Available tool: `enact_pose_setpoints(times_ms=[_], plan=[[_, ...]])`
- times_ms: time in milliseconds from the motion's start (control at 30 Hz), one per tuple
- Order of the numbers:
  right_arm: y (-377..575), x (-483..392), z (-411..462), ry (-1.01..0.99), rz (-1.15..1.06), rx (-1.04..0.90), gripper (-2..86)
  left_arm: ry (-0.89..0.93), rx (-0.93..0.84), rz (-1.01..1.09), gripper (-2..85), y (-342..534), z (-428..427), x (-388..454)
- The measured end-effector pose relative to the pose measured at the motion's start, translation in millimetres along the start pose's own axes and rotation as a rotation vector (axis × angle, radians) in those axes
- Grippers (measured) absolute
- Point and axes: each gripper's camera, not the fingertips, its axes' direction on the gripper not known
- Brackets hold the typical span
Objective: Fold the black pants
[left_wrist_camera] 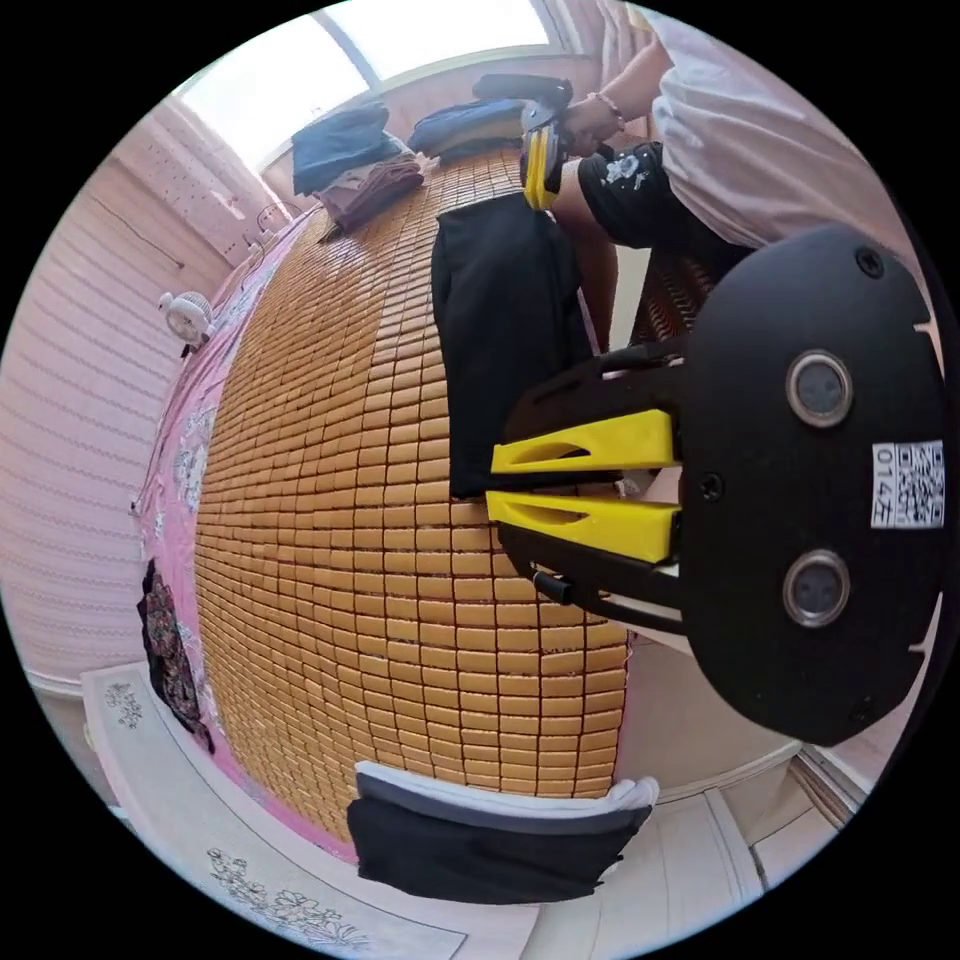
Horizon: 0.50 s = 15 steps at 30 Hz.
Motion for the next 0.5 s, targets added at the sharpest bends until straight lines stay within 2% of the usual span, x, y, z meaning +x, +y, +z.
enact_pose_setpoints(times_ms=[100, 233, 300, 367, 400, 500], plan=[[-41, -17, 10, 0.089, -0.079, -0.062, 0.8, 0.106, 0.021, 0.221, -0.5, 3, 6, 54], [-110, -52, 39, 0.197, -0.211, -0.161, 0.0, 0.376, -0.140, 0.363, -0.9, -1, 57, 132], [-129, -63, 58, 0.291, -0.242, -0.212, -0.2, 0.344, -0.158, 0.416, -1.0, -4, 74, 158], [-137, -67, 85, 0.365, -0.281, -0.321, -0.3, 0.194, -0.222, 0.453, -1.0, -8, 102, 177], [-139, -72, 86, 0.383, -0.319, -0.287, -0.3, 0.174, -0.243, 0.460, -1.0, -8, 108, 180], [-153, -79, 86, 0.386, -0.358, -0.382, -0.4, 0.192, -0.221, 0.466, -1.0, -8, 113, 184]])
